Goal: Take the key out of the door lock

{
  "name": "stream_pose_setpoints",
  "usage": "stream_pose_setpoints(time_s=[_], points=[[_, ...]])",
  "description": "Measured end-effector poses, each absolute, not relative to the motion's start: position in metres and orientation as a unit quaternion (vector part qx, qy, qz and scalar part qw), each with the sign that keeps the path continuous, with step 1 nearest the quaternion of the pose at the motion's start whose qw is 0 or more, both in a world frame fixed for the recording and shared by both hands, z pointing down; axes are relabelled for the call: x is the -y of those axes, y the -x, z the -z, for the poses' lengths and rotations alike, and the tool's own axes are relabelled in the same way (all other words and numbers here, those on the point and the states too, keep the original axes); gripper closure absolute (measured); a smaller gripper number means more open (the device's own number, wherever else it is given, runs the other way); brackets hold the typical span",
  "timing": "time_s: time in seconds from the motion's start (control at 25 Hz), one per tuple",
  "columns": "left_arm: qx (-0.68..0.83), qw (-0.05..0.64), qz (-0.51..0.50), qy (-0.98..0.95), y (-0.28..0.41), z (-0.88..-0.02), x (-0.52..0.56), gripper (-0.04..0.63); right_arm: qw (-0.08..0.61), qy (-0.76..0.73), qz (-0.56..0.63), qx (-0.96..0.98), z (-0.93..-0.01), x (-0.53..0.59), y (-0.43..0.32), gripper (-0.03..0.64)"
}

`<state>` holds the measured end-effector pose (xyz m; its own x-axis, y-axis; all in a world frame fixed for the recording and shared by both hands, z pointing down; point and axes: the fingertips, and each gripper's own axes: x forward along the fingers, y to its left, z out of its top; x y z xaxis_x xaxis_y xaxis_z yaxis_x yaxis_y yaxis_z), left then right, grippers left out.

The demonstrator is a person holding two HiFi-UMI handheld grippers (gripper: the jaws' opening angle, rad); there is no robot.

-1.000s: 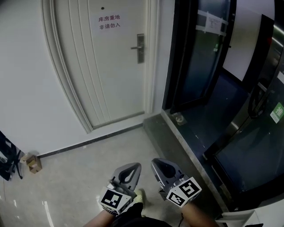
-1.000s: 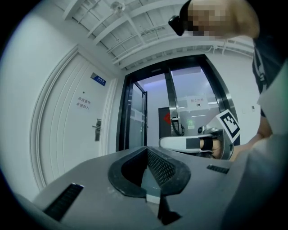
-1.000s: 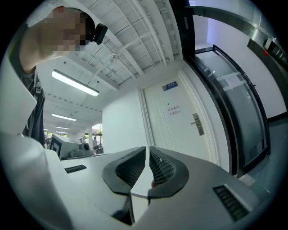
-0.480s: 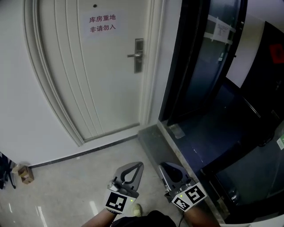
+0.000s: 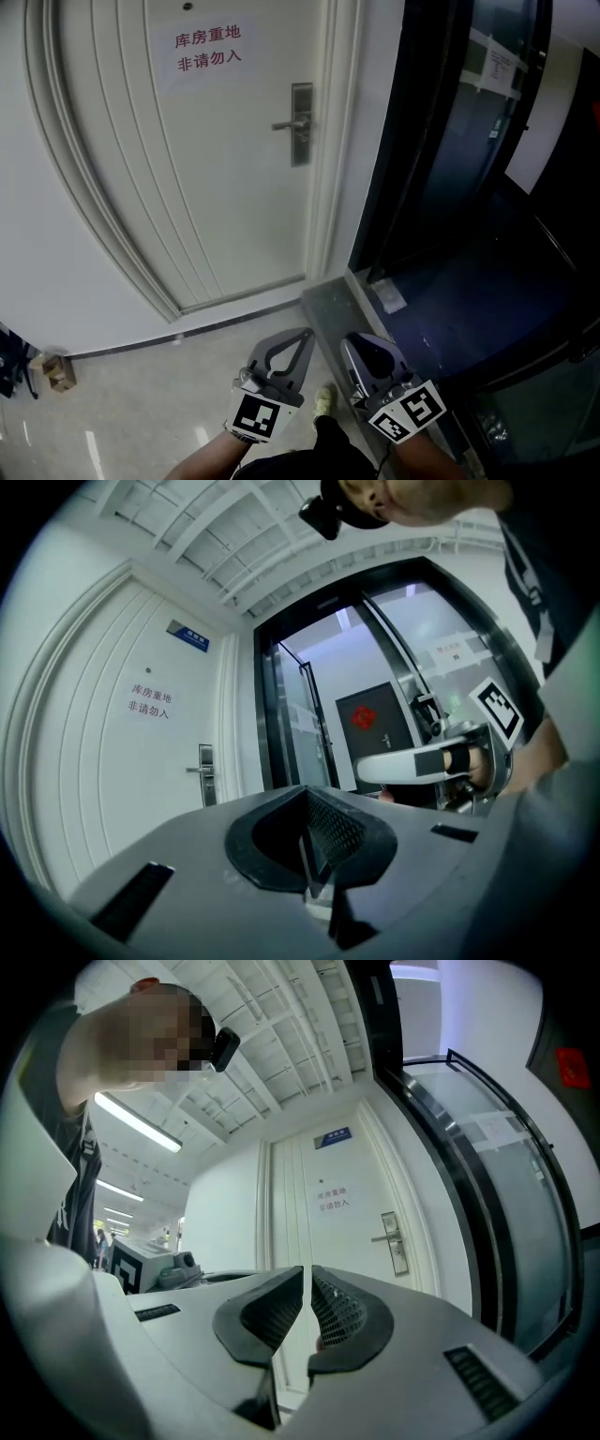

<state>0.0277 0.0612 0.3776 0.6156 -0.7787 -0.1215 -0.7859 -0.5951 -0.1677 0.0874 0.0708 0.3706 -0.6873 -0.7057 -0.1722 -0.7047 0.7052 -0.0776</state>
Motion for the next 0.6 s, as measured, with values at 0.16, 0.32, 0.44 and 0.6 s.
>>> stream_pose_setpoints(time_s=[0.16,0.32,0.44,0.6], points=[[-0.451,0.087,-0.02,0.888,-0.045,-0.375,0.013,0.592,0.101,0.368,0.007,-0.924,-0.369,0.003,-0.105,0.583],[-0.476,0.079,-0.016,0.876,-0.065,-0.365,0.089,0.592,0.094,0.347,-0.003,-0.933,-0.356,0.08,-0.124,0.583],[-0.489,0.089,-0.004,0.868,-0.078,-0.36,0.139,0.592,0.093,0.334,-0.004,-0.938,-0.352,0.133,-0.134,0.583],[-0.505,0.084,-0.001,0.859,-0.088,-0.355,0.189,0.592,0.096,0.321,0.009,-0.942,-0.351,0.188,-0.139,0.583]])
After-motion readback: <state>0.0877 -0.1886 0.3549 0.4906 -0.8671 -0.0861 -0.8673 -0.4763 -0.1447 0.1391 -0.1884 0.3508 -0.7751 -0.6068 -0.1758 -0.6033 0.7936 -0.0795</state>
